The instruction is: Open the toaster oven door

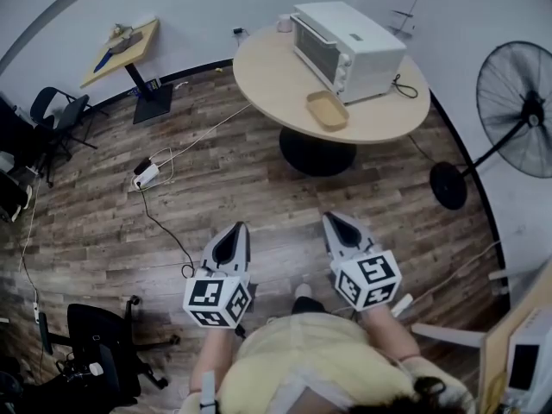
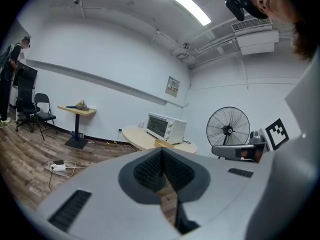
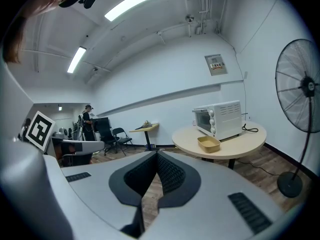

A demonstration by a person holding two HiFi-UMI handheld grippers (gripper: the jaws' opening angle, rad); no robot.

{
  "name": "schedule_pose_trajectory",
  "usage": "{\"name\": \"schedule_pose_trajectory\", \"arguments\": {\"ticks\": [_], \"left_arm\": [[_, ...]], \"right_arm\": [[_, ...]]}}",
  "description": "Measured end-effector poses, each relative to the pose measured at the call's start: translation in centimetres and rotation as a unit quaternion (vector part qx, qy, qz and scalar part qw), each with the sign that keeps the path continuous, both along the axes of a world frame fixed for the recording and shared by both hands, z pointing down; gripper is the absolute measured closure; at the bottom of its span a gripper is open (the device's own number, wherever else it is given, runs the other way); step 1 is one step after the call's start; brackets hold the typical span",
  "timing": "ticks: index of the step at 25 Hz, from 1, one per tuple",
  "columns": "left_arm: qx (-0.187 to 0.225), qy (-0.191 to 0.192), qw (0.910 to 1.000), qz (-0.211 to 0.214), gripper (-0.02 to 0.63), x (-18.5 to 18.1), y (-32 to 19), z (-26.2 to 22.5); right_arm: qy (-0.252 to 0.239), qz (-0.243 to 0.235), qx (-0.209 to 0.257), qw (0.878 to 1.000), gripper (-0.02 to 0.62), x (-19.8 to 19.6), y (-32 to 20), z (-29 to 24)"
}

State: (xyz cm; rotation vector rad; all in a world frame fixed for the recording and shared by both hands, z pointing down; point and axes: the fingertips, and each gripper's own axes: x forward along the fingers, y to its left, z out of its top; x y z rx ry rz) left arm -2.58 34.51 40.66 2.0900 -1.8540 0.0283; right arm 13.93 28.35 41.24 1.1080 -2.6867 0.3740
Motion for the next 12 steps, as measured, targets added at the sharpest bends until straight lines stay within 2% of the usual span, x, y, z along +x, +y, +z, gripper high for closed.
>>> {"name": "schedule_pose_trajectory", "arguments": {"ticks": [5, 9, 12], "left_arm": [[-0.005, 0.013, 0.9996, 0.023, 0.604, 1.1, -2.4, -0.1], [-0.001, 0.027, 0.9995, 0.02, 0.604, 2.0, -3.9, -0.2], [-0.008, 0.016, 0.9997, 0.017, 0.604, 2.8, -5.0, -0.1]], "right_arm": [[-0.004, -0.006, 0.0, 1.0, 0.592, 0.4, -2.0, -0.1], [-0.009, -0.013, -0.004, 1.0, 0.592, 0.6, -3.2, 0.2], [-0.012, -0.015, -0.004, 1.0, 0.592, 1.2, -4.0, 0.2]]}}
